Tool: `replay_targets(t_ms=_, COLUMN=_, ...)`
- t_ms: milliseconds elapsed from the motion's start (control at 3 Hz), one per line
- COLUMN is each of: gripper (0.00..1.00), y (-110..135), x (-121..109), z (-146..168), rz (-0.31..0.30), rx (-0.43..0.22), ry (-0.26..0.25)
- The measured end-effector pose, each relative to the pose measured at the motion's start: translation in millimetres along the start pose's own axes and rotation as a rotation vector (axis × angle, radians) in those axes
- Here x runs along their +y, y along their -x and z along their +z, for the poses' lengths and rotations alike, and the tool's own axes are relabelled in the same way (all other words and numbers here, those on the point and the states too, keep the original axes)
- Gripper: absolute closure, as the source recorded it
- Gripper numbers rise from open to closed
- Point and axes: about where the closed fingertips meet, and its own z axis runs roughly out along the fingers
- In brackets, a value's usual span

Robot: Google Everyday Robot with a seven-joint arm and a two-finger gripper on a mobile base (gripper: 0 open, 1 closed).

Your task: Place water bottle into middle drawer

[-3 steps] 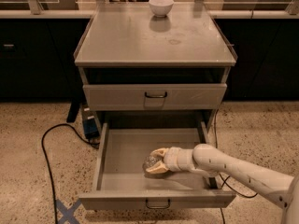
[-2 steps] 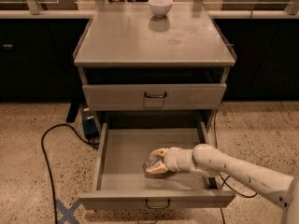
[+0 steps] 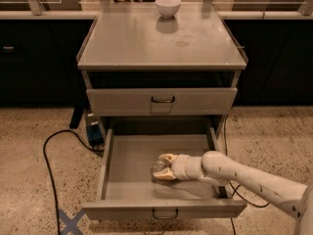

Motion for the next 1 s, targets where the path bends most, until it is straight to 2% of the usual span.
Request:
replay_targets(t_ms=333, gripper=0.12, y=0.0, x=0.0, z=0.0, rz=0.000, rx=0.000, ry=0.000)
replay_targets(t_ms=667, gripper=0.00, y=0.0, x=0.0, z=0.0, rz=0.000, rx=0.000, ry=0.000)
replay_targets(t_ms=1000, gripper=0.00, y=0.0, x=0.1, z=0.1, rz=0.000, rx=0.000, ry=0.000)
